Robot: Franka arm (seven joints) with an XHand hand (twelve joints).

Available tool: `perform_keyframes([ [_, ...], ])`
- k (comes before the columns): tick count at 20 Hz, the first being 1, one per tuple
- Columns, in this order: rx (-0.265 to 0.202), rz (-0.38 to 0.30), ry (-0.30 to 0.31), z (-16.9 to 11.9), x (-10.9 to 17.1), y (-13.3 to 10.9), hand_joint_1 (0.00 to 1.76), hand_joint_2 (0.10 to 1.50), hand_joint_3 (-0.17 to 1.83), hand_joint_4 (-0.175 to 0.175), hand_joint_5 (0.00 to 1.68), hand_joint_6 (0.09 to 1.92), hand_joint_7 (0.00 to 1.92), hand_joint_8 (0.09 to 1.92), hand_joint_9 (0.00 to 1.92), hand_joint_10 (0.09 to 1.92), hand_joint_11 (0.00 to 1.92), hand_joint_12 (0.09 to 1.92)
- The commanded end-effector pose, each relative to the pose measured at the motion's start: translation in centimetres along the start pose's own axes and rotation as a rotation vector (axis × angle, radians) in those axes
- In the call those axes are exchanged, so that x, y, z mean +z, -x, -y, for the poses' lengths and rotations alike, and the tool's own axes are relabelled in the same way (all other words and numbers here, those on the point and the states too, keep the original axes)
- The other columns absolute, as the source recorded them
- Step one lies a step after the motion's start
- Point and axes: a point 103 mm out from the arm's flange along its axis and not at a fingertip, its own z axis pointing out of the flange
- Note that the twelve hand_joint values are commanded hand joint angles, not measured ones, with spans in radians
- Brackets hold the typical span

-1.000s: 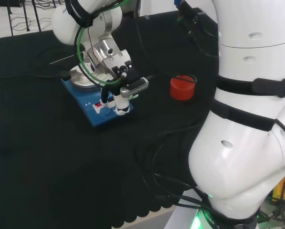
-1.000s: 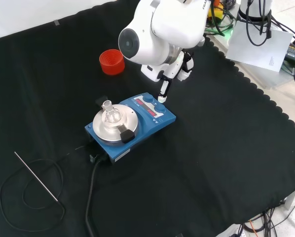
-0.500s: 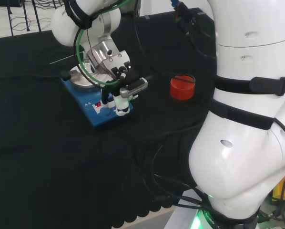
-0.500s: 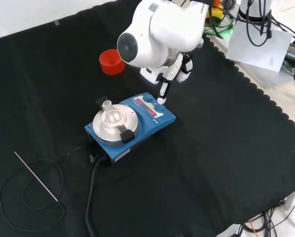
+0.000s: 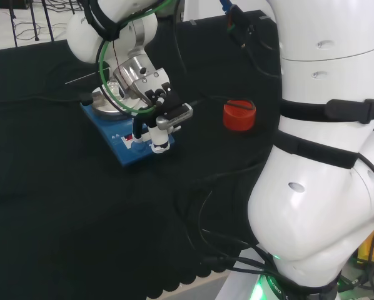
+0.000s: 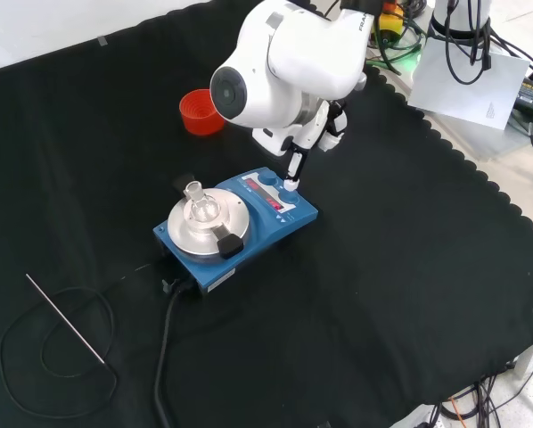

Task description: Turn on the heater.

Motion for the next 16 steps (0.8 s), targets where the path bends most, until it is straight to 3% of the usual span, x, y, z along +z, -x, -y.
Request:
perform_keyframes([
  [1, -0.004, -0.003, 0.001, -0.31, 0.04, 0.02, 1.43, 0.65, 1.11, -0.009, 0.28, 0.09, 1.59, 1.71, 1.69, 1.57, 1.57, 1.44],
  [16, 0.001, 0.001, -0.013, -0.6, 0.03, -0.14, 1.43, 0.65, 1.11, -0.01, 0.3, 0.09, 1.59, 1.71, 1.69, 1.57, 1.57, 1.45],
])
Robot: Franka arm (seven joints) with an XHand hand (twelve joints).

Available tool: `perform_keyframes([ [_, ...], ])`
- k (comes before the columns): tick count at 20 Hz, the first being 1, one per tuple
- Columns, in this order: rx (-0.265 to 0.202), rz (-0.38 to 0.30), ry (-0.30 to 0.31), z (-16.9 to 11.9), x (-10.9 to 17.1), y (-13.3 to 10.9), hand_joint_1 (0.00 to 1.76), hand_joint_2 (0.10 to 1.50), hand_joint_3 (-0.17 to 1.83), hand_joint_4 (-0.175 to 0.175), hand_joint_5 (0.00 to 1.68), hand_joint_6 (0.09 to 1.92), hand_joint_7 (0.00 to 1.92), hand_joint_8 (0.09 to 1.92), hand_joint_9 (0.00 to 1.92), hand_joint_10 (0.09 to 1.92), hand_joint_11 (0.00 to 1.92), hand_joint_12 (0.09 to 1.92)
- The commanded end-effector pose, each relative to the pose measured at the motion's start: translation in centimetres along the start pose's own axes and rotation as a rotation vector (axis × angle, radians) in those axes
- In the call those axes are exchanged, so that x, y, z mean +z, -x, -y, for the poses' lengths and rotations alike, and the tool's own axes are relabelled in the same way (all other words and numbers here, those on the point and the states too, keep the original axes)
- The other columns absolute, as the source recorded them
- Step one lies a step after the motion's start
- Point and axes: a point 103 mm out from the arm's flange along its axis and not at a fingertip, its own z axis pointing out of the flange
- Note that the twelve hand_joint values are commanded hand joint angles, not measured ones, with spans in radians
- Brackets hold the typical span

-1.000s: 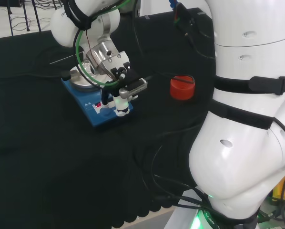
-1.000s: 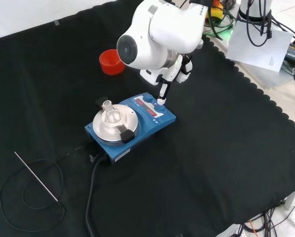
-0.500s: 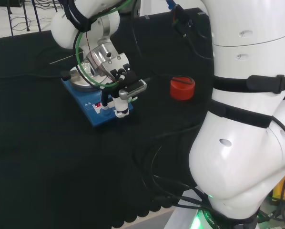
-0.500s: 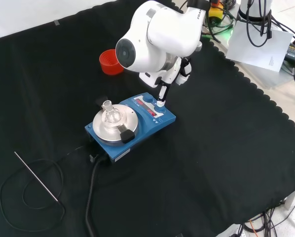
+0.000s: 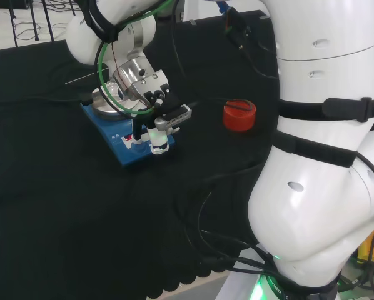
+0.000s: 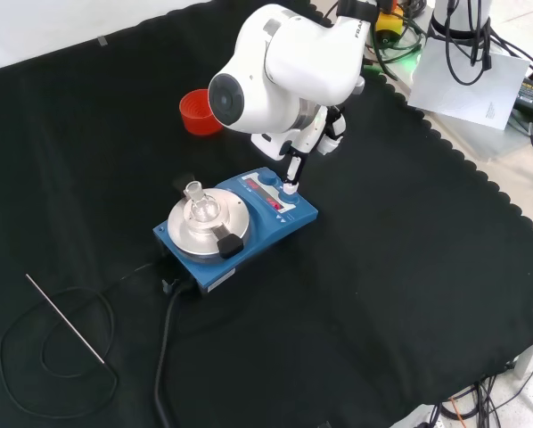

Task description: Turn on the heater.

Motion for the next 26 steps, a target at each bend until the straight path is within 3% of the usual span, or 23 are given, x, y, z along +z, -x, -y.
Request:
perform_keyframes([
  [1, 0.003, 0.003, -0.004, 0.0, 0.0, 0.0, 1.43, 0.65, 1.11, -0.01, 0.3, 0.09, 1.59, 1.71, 1.69, 1.57, 1.57, 1.45],
  [17, -0.001, 0.001, -0.021, -0.2, 0.4, 0.0, 1.43, 0.65, 1.11, -0.01, 0.31, 0.09, 1.59, 1.71, 1.69, 1.57, 1.57, 1.45],
  [26, -0.008, -0.015, 0.041, 2.6, -2.0, 0.2, 1.43, 0.65, 1.12, -0.011, 0.32, 0.09, 1.59, 1.71, 1.69, 1.57, 1.57, 1.45],
])
